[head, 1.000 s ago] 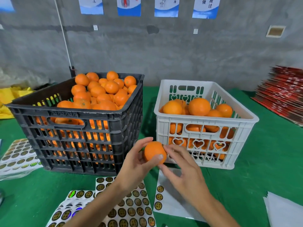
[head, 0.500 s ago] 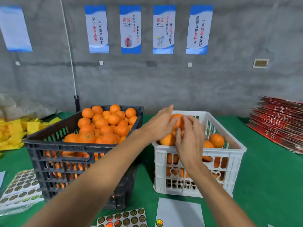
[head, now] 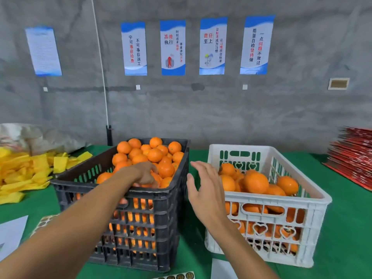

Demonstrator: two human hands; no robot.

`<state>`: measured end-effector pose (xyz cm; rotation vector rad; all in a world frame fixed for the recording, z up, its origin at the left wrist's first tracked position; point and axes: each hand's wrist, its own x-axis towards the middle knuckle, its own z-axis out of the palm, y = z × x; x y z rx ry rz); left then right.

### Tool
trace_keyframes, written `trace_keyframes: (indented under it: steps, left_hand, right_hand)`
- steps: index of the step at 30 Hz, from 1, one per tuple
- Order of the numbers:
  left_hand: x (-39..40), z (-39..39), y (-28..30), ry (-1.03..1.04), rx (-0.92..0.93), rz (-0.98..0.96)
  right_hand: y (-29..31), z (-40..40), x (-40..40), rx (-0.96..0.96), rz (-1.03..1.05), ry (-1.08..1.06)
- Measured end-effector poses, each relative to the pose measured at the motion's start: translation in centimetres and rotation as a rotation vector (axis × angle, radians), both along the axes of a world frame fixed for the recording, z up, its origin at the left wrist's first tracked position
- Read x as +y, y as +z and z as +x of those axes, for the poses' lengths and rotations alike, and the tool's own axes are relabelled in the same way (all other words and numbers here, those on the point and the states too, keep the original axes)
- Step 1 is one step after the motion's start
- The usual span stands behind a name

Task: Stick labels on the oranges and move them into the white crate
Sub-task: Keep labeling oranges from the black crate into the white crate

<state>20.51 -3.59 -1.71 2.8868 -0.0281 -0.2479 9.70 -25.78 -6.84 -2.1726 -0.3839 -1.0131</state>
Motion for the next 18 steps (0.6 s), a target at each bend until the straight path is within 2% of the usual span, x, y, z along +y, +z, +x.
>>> trace_keyframes:
  steps: [2, 4, 6, 8, 11, 13, 16, 18]
  left_hand:
    - [-0.4, -0.5, 0.3, -0.017, -0.116, -0.023]
    - [-1.2, -1.7, 0.9, -0.088, -0.413, -0.09]
    - [-3.0, -4.0, 1.8, -0.181, -0.68, -0.338]
    - [-5.5, -6.8, 2.3, -0.276, -0.8, -0.561]
    - [-9.1, -10.3, 0.9, -0.344, -0.877, -0.745]
    - [-11.0, -12.4, -1.7, -0.384, -0.895, -0.868]
    - [-12.6, -15.0, -7.8, -0.44, -0.845, -0.982]
    - [-12.9, -15.7, -12.2, -0.442, -0.74, -0.96]
  right_hand:
    - [-0.4, -0.1, -0.1, 0.027, 0.032, 0.017]
    - [-0.1, -0.1, -0.2, 0.037, 0.058, 0.047]
    - [0.6, -0.3, -0.1, 0.042, 0.091, 0.092]
    - [1.5, -0.7, 0.0, 0.061, 0.182, 0.139]
    - [1.8, -2.0, -1.1, 0.061, 0.378, 0.166]
    - [0.8, -3.5, -2.6, 0.011, 0.427, 0.175]
    - [-3.6, -5.9, -5.4, -0.025, 0.35, 0.185]
    - [-7.5, -7.1, -7.3, 0.108, 0.288, 0.205]
